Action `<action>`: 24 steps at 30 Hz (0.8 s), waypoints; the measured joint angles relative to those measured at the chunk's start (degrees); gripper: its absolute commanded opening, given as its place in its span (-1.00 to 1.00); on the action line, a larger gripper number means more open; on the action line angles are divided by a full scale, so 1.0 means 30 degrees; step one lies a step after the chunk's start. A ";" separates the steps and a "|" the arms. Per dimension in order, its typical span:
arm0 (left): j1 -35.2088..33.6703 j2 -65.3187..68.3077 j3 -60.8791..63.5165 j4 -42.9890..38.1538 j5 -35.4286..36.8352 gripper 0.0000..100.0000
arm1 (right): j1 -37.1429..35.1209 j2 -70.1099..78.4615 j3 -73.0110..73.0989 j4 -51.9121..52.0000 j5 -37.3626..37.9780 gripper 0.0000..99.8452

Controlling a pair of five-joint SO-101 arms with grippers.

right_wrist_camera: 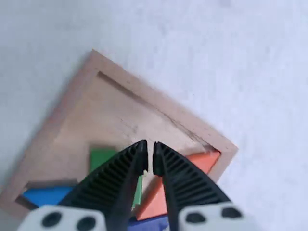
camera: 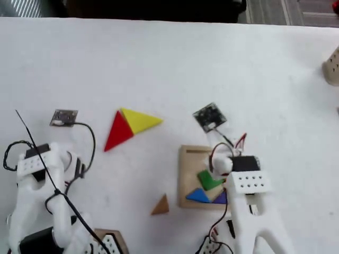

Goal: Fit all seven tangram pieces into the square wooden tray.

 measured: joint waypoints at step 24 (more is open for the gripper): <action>-0.0088 -0.0029 0.0000 0.0000 0.0000 -0.72 | -0.1641 0.0000 0.3399 -0.1172 0.1758 -0.97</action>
